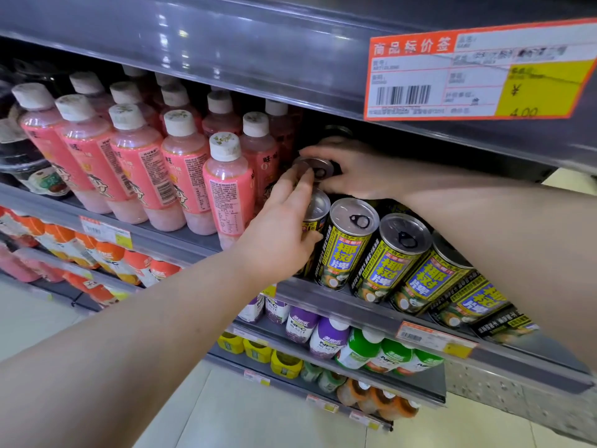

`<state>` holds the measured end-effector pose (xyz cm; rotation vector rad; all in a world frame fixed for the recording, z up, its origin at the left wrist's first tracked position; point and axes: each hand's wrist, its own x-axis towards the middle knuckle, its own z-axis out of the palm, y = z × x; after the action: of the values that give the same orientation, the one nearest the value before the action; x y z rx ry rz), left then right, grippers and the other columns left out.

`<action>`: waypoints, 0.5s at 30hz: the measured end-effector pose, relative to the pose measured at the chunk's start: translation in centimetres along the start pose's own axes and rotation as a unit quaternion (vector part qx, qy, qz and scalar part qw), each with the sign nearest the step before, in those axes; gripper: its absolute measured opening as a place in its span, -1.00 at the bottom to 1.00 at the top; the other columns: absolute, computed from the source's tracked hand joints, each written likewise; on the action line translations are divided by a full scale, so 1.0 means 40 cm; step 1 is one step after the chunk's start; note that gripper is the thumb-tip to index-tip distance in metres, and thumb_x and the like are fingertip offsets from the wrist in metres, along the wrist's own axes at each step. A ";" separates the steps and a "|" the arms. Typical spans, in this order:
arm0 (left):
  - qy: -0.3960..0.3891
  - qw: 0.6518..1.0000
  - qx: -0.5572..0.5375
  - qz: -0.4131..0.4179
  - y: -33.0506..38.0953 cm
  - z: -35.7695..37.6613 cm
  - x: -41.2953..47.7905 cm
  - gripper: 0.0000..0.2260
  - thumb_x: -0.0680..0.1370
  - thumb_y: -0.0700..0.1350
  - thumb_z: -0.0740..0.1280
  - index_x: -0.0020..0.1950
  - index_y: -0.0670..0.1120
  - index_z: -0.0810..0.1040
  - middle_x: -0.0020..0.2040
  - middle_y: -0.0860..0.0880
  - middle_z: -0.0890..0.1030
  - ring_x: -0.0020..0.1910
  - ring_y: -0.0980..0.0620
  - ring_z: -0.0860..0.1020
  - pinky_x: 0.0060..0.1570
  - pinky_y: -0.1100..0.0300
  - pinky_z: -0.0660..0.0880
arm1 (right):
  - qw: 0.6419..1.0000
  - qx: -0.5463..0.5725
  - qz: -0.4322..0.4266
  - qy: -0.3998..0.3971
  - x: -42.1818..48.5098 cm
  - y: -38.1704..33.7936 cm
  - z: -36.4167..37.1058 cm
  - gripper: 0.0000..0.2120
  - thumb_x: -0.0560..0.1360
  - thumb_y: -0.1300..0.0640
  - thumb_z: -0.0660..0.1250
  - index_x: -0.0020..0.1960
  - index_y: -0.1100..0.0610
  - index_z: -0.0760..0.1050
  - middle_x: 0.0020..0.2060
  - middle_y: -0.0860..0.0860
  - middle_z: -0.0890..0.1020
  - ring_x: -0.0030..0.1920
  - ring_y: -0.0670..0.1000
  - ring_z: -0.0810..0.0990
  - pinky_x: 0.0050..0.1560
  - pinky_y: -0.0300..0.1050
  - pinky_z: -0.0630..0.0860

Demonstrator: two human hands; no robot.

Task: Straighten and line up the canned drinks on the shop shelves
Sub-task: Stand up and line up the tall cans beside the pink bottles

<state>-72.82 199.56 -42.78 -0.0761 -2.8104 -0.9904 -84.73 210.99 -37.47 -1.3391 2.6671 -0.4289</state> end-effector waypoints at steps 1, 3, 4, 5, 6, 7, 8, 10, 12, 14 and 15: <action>-0.003 1.000 0.006 0.000 0.000 0.000 0.000 -0.27 0.49 -0.20 0.35 0.53 -0.10 -0.02 0.54 -0.04 -0.06 0.52 0.05 -0.04 0.45 0.19 0.05 | 1.000 0.007 0.005 0.003 0.003 -0.004 0.001 -0.59 0.43 0.30 0.35 0.26 0.36 0.44 0.17 0.29 0.50 0.23 0.20 0.44 0.17 -0.21 0.26; -0.008 1.000 0.019 0.000 0.001 -0.001 -0.001 -0.30 0.50 -0.18 0.34 0.53 -0.10 0.01 0.54 -0.04 -0.05 0.53 0.03 -0.03 0.47 0.15 0.07 | 1.000 0.018 0.010 0.005 -0.001 -0.004 -0.002 -0.59 0.40 0.32 0.39 0.22 0.43 0.44 0.17 0.31 0.52 0.22 0.24 0.45 0.17 -0.17 0.31; -0.011 1.000 0.025 -0.002 0.004 -0.004 -0.002 -0.31 0.50 -0.17 0.34 0.53 -0.10 0.03 0.54 -0.05 -0.03 0.52 0.02 -0.02 0.47 0.11 0.10 | 0.999 0.026 0.018 0.011 -0.009 0.001 -0.007 -0.51 0.40 0.30 0.41 0.29 0.39 0.40 0.25 0.26 0.49 0.28 0.20 0.42 0.14 -0.31 0.32; -0.013 0.999 0.034 -0.004 0.006 -0.007 -0.003 -0.31 0.50 -0.16 0.34 0.53 -0.10 0.05 0.54 -0.06 -0.02 0.52 -0.01 -0.01 0.47 0.06 0.11 | 0.999 0.040 0.036 0.011 -0.021 0.007 -0.013 -0.40 0.39 0.27 0.43 0.38 0.31 0.33 0.34 0.18 0.42 0.34 0.11 0.37 0.10 -0.47 0.28; -0.015 0.999 0.050 -0.004 0.008 -0.012 -0.004 -0.31 0.49 -0.14 0.35 0.52 -0.09 0.06 0.54 -0.08 0.00 0.52 -0.05 0.00 0.46 0.02 0.11 | 0.997 0.050 0.058 0.003 -0.032 0.020 -0.017 -0.32 0.39 0.25 0.45 0.44 0.22 0.26 0.38 0.09 0.36 0.37 0.04 0.32 0.06 -0.52 0.22; -0.016 0.997 0.073 0.000 0.011 -0.016 -0.005 -0.29 0.47 -0.11 0.36 0.52 -0.07 0.07 0.53 -0.10 0.01 0.51 -0.09 0.00 0.46 -0.02 0.10 | 0.996 0.054 0.077 -0.005 -0.044 0.032 -0.022 -0.29 0.39 0.23 0.45 0.46 0.18 0.22 0.39 0.05 0.34 0.37 -0.01 0.31 0.06 -0.51 0.19; -0.015 0.995 0.098 0.006 0.014 -0.020 -0.004 -0.27 0.45 -0.08 0.38 0.52 -0.06 0.07 0.53 -0.10 0.02 0.51 -0.12 -0.02 0.46 -0.05 0.09 | 0.994 0.048 0.093 -0.018 -0.057 0.046 -0.026 -0.30 0.39 0.22 0.45 0.45 0.18 0.23 0.35 0.02 0.37 0.33 -0.03 0.34 0.07 -0.47 0.20; -0.013 0.993 0.120 0.014 0.021 -0.029 -0.001 -0.25 0.43 -0.04 0.40 0.52 -0.03 0.08 0.54 -0.06 0.02 0.52 -0.13 -0.09 0.46 -0.09 0.04 | 0.993 0.016 0.111 -0.030 -0.079 0.067 -0.032 -0.36 0.41 0.20 0.44 0.42 0.21 0.26 0.33 0.05 0.41 0.31 0.00 0.38 0.15 -0.35 0.26; -0.025 0.992 0.126 0.019 0.025 -0.033 0.005 -0.24 0.43 -0.05 0.39 0.53 -0.02 0.06 0.55 -0.03 0.01 0.52 -0.10 -0.12 0.48 -0.05 0.00 | 0.993 0.005 0.118 -0.027 -0.093 0.076 -0.032 -0.34 0.43 0.19 0.43 0.45 0.20 0.24 0.38 0.09 0.38 0.34 0.06 0.37 0.19 -0.30 0.23; -0.038 0.991 0.130 0.020 0.026 -0.032 0.013 -0.24 0.45 -0.07 0.39 0.53 -0.05 0.03 0.55 -0.04 0.02 0.53 -0.09 -0.12 0.49 0.02 -0.01 | 0.993 0.009 0.114 -0.010 -0.094 0.076 -0.028 -0.36 0.43 0.20 0.41 0.44 0.19 0.24 0.39 0.10 0.37 0.35 0.06 0.36 0.10 -0.37 0.21; -0.044 0.991 0.129 0.014 0.028 -0.032 0.016 -0.24 0.46 -0.07 0.38 0.53 -0.05 0.01 0.55 -0.03 0.02 0.53 -0.08 -0.11 0.48 0.06 -0.01 | 0.994 0.014 0.110 -0.002 -0.093 0.073 -0.025 -0.38 0.44 0.21 0.41 0.44 0.19 0.26 0.39 0.10 0.38 0.35 0.05 0.36 0.07 -0.40 0.20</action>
<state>-73.15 199.63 -41.00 -0.1303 -2.9828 -0.6235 -84.97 215.80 -37.48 -1.0214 2.7537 -0.4353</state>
